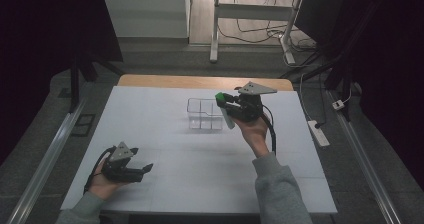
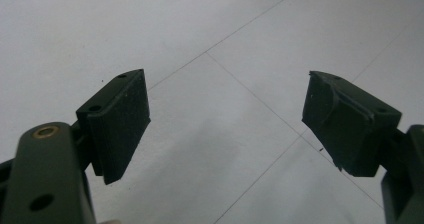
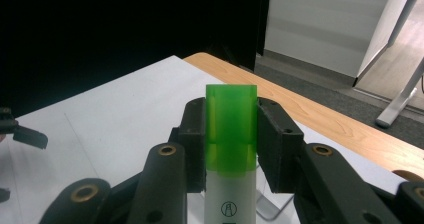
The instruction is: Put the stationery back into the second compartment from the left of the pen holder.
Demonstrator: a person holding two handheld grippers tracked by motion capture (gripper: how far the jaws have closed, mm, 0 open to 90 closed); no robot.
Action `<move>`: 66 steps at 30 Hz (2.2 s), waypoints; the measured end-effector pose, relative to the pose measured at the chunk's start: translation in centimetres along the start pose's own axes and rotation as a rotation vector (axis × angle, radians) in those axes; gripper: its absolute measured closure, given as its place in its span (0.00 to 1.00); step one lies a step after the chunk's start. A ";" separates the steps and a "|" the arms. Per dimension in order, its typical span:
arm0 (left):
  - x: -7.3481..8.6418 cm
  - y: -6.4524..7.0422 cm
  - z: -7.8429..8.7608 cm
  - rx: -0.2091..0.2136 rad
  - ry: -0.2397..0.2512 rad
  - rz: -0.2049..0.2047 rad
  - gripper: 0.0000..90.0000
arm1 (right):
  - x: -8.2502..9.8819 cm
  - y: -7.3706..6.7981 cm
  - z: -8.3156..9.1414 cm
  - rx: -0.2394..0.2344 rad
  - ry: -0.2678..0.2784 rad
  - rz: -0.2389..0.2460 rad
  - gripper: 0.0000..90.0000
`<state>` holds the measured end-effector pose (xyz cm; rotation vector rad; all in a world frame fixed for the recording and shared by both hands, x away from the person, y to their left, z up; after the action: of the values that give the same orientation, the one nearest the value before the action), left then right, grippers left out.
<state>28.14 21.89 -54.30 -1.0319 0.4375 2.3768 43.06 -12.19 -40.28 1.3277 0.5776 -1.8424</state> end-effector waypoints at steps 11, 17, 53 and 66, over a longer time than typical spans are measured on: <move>0.0 0.1 -0.1 0.005 -0.008 -0.003 0.21 | -1.1 -0.4 -1.9 -0.021 0.010 -0.001 0.74; 0.0 0.1 -0.1 0.006 -0.007 -0.004 0.21 | -1.7 -0.6 -3.2 -0.026 0.015 -0.007 0.74; 0.1 0.0 -0.2 0.011 -0.013 -0.005 0.21 | -2.0 1.4 -9.9 0.007 0.065 -0.024 0.74; 0.1 0.0 -0.2 0.012 -0.017 -0.009 0.21 | -1.2 1.4 -9.9 0.018 0.021 -0.016 0.64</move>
<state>28.16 21.82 -54.53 -1.0058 0.4398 2.3707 50.15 -5.35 -42.54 1.3593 0.5847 -1.8529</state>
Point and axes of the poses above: each handheld gripper's, and its own axes: z roughly backward along the jaws, x roughly out of its underside, y roughly to its right, the point moved 3 cm from there along -z, roughly forward along the jaws, and after that the axes turned 6 degrees about z, right-handed, at the moved point
